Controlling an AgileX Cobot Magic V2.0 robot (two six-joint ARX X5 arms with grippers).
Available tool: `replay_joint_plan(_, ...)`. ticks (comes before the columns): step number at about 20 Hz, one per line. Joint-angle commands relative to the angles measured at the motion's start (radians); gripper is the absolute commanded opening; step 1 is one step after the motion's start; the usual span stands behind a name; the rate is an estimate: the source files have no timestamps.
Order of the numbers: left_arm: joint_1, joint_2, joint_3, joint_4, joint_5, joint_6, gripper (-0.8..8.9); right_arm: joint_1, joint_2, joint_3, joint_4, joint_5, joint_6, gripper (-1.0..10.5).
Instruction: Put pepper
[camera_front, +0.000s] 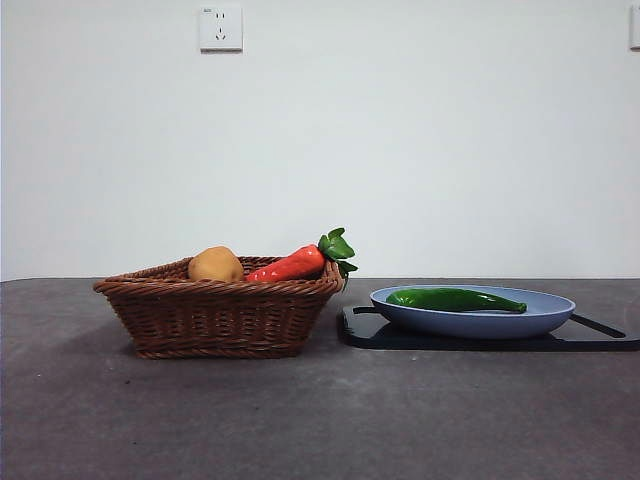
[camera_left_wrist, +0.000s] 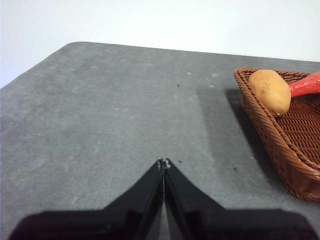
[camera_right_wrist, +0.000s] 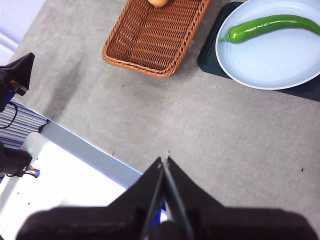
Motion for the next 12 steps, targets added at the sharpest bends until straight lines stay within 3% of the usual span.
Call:
replay_joint_plan(1,0.003,-0.002,-0.011,0.029,0.001,-0.006,0.08,0.005,0.006,0.019,0.005,0.003,-0.002,0.1)
replay_joint_plan(12,0.003,-0.002,-0.011,0.032,0.001,-0.006,0.08,0.005,0.006,0.019,0.005,0.003,-0.002,0.1)
